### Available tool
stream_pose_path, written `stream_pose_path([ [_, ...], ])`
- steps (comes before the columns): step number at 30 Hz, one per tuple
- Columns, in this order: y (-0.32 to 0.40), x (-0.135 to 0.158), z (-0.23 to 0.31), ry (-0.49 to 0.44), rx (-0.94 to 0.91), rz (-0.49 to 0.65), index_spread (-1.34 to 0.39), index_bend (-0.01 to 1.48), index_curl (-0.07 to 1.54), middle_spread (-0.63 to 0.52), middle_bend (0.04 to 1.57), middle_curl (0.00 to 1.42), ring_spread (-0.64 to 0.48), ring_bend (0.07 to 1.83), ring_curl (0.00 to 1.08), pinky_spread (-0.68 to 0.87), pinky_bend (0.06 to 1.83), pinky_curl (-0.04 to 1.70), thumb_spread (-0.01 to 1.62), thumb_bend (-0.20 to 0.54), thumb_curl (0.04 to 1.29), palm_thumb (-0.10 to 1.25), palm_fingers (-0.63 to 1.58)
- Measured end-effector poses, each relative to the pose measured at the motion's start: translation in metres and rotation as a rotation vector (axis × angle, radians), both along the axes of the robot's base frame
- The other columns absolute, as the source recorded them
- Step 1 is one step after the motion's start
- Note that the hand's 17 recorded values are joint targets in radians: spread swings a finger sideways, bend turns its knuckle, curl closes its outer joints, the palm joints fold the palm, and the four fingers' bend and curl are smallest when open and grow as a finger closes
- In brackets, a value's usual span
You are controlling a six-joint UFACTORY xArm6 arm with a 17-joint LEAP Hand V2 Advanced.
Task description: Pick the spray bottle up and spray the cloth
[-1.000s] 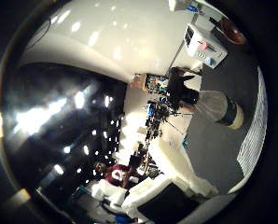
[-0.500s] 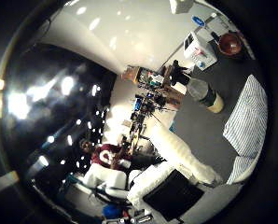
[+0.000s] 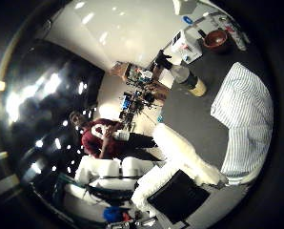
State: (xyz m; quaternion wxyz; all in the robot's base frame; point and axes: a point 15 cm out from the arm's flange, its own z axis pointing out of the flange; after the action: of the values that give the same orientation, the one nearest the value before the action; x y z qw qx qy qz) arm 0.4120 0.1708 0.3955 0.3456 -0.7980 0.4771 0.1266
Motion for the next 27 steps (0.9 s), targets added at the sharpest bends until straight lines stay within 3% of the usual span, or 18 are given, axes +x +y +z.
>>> stream_pose_path([
  [5, -0.037, -0.01, -0.014, 0.072, -0.117, -0.052, -0.28, 0.2, 0.39, 0.14, 0.18, 0.27, 0.22, 0.19, 0.22, 0.51, 0.37, 0.28, 1.17, -0.021, 0.36, 0.62, 0.21],
  [13, -0.089, -0.022, -0.016, 0.086, -0.285, -0.119, -0.29, 0.22, 0.4, 0.13, 0.18, 0.28, 0.2, 0.18, 0.2, 0.46, 0.31, 0.27, 1.17, -0.013, 0.36, 0.65, 0.19],
  [27, -0.123, -0.025, 0.021, -0.021, -0.317, -0.237, -0.35, 0.31, 0.42, 0.05, 0.2, 0.31, 0.16, 0.17, 0.16, 0.38, 0.19, 0.28, 1.16, -0.017, 0.36, 0.75, 0.27],
])
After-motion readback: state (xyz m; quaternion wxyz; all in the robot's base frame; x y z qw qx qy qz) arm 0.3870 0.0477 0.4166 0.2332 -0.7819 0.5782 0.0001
